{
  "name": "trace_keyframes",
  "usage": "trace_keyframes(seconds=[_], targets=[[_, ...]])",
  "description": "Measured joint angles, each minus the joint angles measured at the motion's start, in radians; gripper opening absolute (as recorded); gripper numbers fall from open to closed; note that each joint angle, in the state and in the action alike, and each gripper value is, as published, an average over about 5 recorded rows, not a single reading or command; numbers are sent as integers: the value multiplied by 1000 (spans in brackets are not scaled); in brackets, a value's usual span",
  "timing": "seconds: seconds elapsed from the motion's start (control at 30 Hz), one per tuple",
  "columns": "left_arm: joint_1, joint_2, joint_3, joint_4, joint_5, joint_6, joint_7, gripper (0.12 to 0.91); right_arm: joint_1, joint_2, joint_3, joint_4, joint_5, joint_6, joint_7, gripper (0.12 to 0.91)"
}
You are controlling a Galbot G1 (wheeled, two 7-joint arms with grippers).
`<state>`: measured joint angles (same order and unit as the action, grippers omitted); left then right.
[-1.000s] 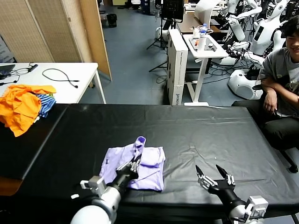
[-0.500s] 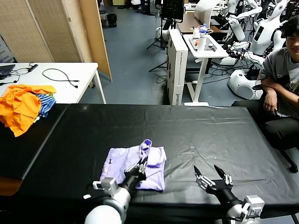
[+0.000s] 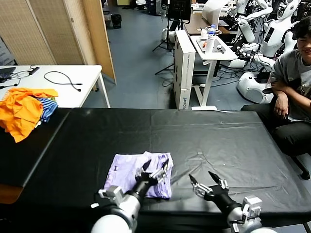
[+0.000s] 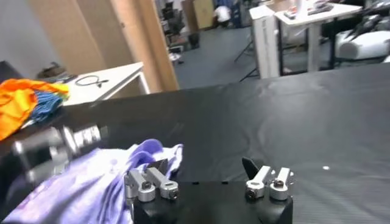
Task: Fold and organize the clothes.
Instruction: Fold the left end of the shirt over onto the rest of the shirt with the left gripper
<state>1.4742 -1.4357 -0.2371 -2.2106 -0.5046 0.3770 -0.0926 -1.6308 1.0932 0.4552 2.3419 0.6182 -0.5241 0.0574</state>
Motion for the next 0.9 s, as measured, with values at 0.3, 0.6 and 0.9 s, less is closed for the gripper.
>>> trace_keyframes(seconds=[0.3, 0.6, 0.9], targets=[[32, 67, -82, -13, 88, -23, -9, 907, 162, -34, -211, -87, -73, 8, 12, 907], [84, 36, -77, 15, 162, -43, -8, 907, 293, 10, -341, -194, -169, -45, 62, 907], [73, 48, -116, 5, 143, -45, -8, 907, 279, 19, -322, -206, -212, -85, 90, 907]])
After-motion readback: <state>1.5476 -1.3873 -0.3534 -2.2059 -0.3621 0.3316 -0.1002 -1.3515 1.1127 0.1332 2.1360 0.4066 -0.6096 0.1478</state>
